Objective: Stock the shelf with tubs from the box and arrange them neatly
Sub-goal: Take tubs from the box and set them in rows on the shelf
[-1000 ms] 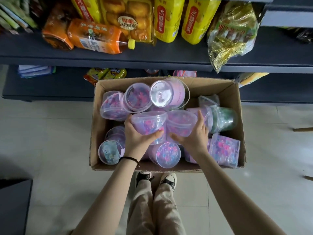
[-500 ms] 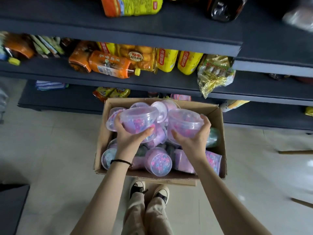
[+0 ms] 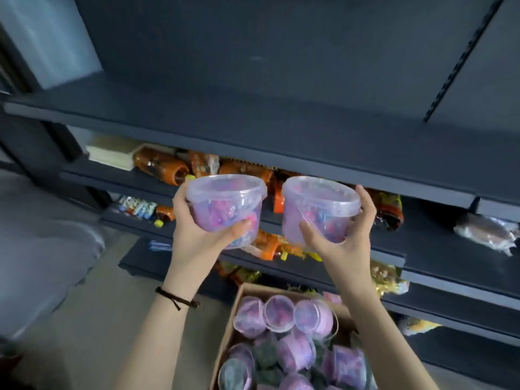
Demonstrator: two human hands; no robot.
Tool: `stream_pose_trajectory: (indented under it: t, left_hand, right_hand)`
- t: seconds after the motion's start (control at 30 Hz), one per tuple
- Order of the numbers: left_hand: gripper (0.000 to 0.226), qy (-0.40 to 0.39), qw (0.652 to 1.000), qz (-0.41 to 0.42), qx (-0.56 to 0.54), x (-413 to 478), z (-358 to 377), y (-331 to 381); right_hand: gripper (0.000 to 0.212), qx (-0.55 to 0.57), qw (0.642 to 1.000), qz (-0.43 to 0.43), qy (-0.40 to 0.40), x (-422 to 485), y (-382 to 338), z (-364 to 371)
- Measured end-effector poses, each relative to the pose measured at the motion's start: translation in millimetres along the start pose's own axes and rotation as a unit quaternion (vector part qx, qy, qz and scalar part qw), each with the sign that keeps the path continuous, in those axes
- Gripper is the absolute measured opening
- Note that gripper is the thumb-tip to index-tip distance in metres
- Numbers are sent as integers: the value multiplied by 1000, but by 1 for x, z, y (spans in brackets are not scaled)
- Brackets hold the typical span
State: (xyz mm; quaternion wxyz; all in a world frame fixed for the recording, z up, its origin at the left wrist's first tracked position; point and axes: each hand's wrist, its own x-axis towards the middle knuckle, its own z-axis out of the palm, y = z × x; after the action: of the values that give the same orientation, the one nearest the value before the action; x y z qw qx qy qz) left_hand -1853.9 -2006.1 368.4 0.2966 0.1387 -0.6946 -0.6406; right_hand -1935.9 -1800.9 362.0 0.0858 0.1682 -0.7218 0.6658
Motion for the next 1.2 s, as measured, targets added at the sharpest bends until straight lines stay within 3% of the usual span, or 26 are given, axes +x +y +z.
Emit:
stream_pose_trajectory:
  t: [0.27,0.57,1.0,1.2]
  left_hand:
    - [104,47,998,38,-14,80,-141,41]
    - [110,83,996,8,-23,190,-273,46]
    - [105,125,992,-20,28,387,-339,-23]
    - [92,141,989,-10,40,492,-358,-60]
  right_hand:
    - [104,19,998,-49,-35,28,-68,147]
    - [102,36,997,-48,-48,63,-103,332]
    - [102,-24,998,-46,-28,197,-52,490]
    - [97,-14,999,-23,-36,275,-23,563]
